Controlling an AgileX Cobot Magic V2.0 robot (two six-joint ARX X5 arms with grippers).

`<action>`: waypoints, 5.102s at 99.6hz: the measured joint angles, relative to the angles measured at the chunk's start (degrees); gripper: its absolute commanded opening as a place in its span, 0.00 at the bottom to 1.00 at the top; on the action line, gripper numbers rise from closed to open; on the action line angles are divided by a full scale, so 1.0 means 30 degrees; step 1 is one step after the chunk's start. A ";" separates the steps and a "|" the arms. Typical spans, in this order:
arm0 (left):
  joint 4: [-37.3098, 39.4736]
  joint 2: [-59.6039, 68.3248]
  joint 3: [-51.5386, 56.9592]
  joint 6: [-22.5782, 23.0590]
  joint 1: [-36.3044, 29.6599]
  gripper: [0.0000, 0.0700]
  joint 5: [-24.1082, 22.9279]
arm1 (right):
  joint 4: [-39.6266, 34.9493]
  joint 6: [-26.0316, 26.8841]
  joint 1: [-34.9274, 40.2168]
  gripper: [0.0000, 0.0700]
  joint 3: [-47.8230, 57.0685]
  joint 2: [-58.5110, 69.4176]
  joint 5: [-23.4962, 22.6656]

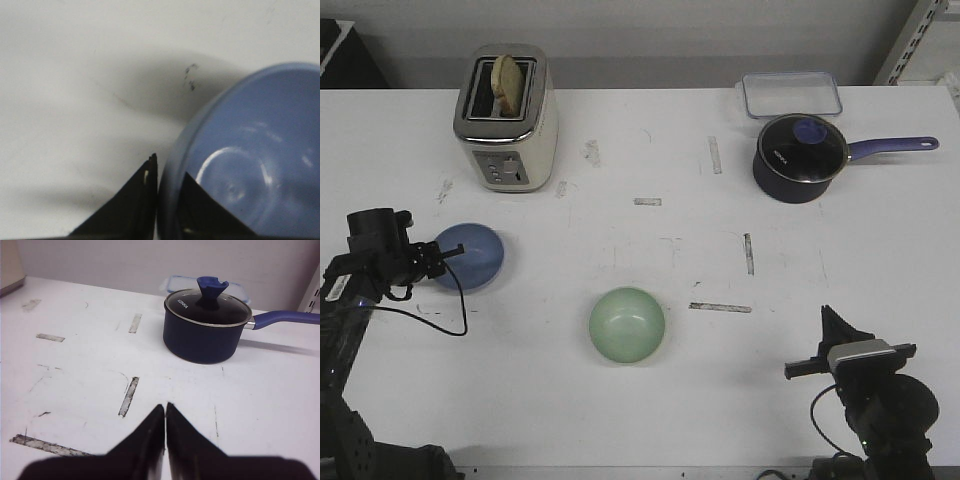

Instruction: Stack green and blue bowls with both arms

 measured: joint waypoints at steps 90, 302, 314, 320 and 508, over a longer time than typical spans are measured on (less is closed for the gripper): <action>-0.4277 -0.3745 0.3104 -0.0903 -1.4717 0.00 0.3155 | 0.0000 0.0000 0.0000 0.00 0.0000 0.0000 -0.0007; -0.0415 -1.3406 -0.1894 0.1348 -0.7293 0.00 -0.4794 | 0.0036 0.0007 0.0000 0.00 0.0000 0.0000 0.0000; 0.0539 -1.7340 -0.5370 0.1348 -0.6805 0.00 -0.4175 | 0.0095 0.0000 0.0000 0.00 0.0000 0.0000 0.0000; 0.0554 -1.9212 -0.6732 0.1348 -0.6688 0.00 -0.4131 | 0.0095 0.0000 0.0000 0.00 0.0000 0.0000 0.0000; 0.9041 -2.8662 -2.0269 0.1399 -0.4707 0.00 -0.2200 | 0.0437 0.0000 0.0000 0.00 -0.0015 -0.0007 0.0000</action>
